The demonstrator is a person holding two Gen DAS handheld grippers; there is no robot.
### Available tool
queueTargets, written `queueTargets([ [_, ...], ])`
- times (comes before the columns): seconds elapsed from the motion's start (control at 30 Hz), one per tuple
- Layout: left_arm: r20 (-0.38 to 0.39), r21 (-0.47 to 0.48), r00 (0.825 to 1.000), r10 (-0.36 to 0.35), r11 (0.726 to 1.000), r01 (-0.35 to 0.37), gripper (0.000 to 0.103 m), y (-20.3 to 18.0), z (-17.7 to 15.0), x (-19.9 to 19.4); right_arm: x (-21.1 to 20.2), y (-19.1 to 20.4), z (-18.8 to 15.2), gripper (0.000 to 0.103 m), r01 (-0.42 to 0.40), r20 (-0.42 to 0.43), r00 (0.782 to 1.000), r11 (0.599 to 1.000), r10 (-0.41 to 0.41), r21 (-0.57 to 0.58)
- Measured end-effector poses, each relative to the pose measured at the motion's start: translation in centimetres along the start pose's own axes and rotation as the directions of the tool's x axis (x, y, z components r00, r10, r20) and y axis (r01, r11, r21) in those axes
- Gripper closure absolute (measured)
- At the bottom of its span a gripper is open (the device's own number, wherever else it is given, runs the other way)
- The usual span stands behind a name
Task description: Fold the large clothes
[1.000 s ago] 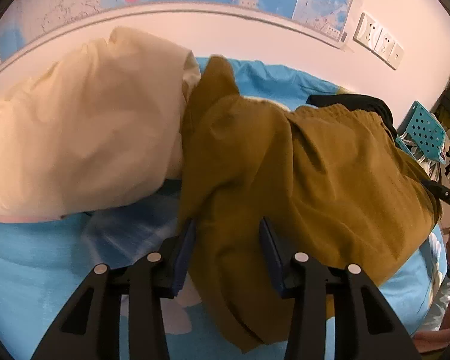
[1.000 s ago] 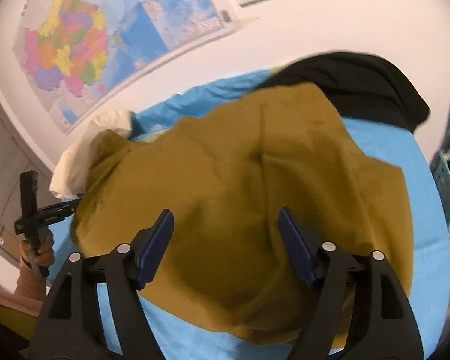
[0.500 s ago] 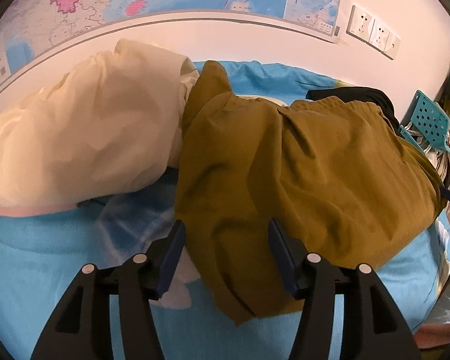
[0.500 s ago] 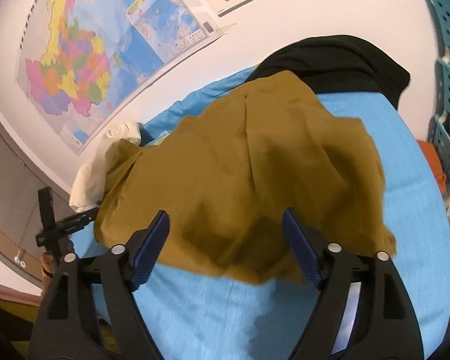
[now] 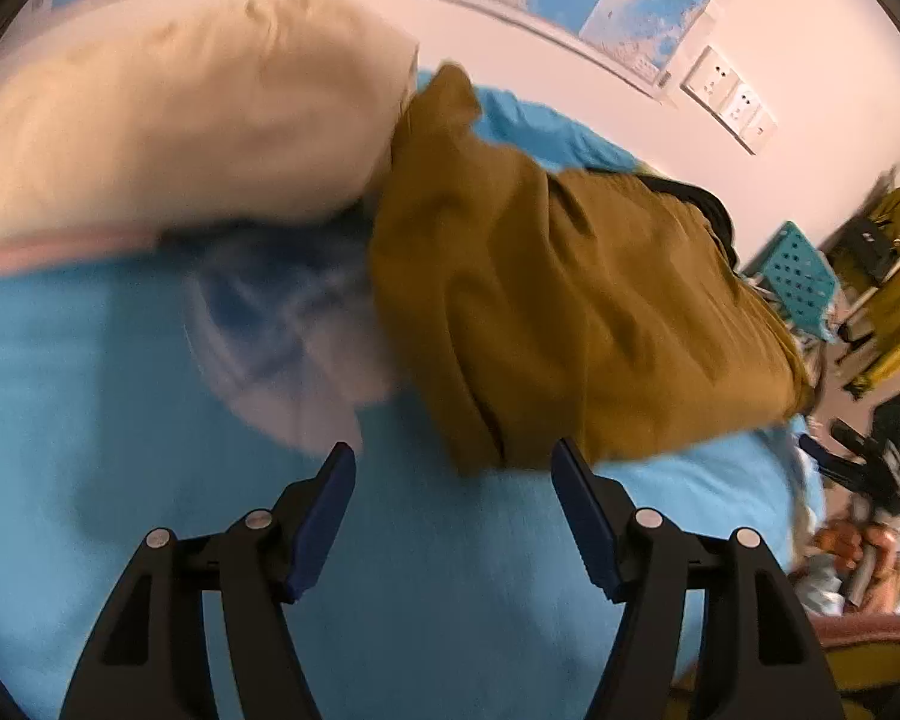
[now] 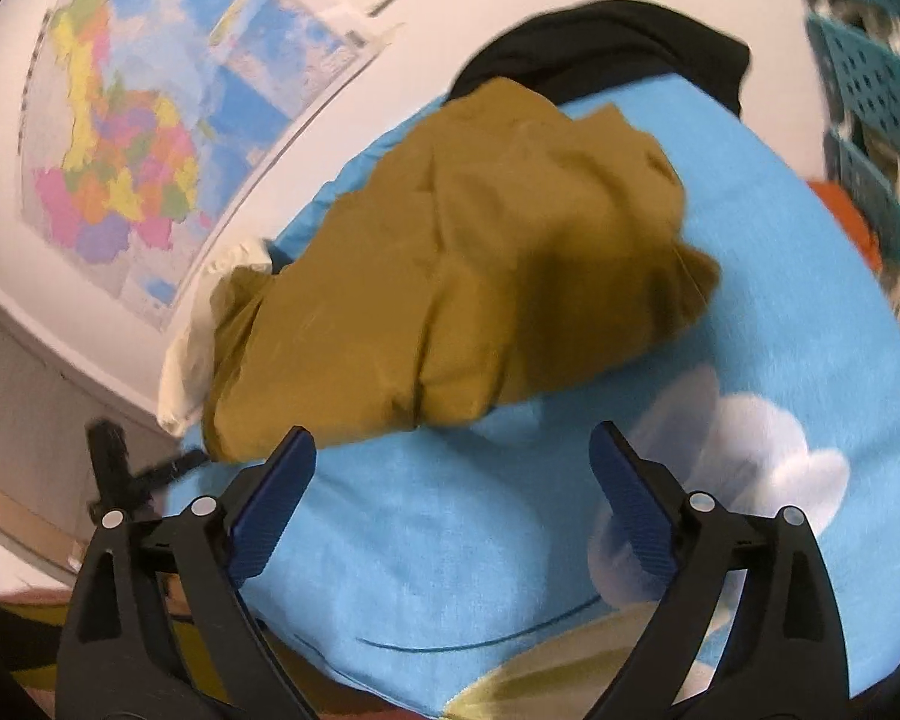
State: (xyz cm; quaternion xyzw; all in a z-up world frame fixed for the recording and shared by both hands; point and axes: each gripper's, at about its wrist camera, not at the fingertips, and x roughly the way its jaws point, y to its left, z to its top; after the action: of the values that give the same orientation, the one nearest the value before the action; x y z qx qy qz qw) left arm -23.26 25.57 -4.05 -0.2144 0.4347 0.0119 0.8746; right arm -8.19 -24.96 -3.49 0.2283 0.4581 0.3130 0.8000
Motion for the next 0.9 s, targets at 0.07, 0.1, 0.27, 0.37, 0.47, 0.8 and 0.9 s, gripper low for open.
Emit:
queueTargets([
  [0.07, -0.032, -0.029, 0.999, -0.044, 0.999, 0.043, 0.038, 0.3, -0.8, 0.4, 0.4, -0.6, 0.0, 0.010, -0.004, 0.001, 1.000, 0.999, 0.004, 0.033],
  [0.1, -0.040, -0.031, 0.998, -0.057, 0.998, 0.056, 0.038, 0.1, -1.0, 0.6, 0.6, -0.6, 0.1, 0.010, -0.009, 0.003, 1.000, 0.999, 0.008, 0.039],
  [0.27, -0.066, -0.031, 0.992, -0.110, 0.994, 0.109, 0.038, -0.9, -1.8, 1.5, 2.3, -0.4, 1.0, 0.007, 0.020, -0.003, 1.000, 0.999, -0.019, 0.050],
  [0.37, -0.069, -0.027, 0.990, -0.125, 0.992, 0.123, 0.037, -1.6, -1.6, 2.2, 2.8, -0.4, 1.3, 0.007, 0.025, 0.017, 1.000, 0.998, -0.026, 0.061],
  [0.47, -0.070, -0.055, 0.985, -0.155, 0.987, 0.152, 0.034, -1.8, -1.2, 2.8, 3.2, -0.7, 1.7, 0.006, 0.028, 0.042, 0.999, 0.996, -0.032, 0.089],
  [0.8, -0.024, -0.092, 0.985, -0.168, 0.982, 0.165, 0.013, -3.3, 0.9, 4.8, 4.3, -0.3, 2.3, 0.004, 0.062, 0.101, 0.992, 0.991, -0.075, 0.122],
  [0.9, -0.026, -0.107, 0.986, -0.166, 0.981, 0.162, 0.009, -3.2, 1.5, 5.1, 4.6, -0.3, 2.7, 0.004, 0.063, 0.106, 0.991, 0.989, -0.078, 0.137],
])
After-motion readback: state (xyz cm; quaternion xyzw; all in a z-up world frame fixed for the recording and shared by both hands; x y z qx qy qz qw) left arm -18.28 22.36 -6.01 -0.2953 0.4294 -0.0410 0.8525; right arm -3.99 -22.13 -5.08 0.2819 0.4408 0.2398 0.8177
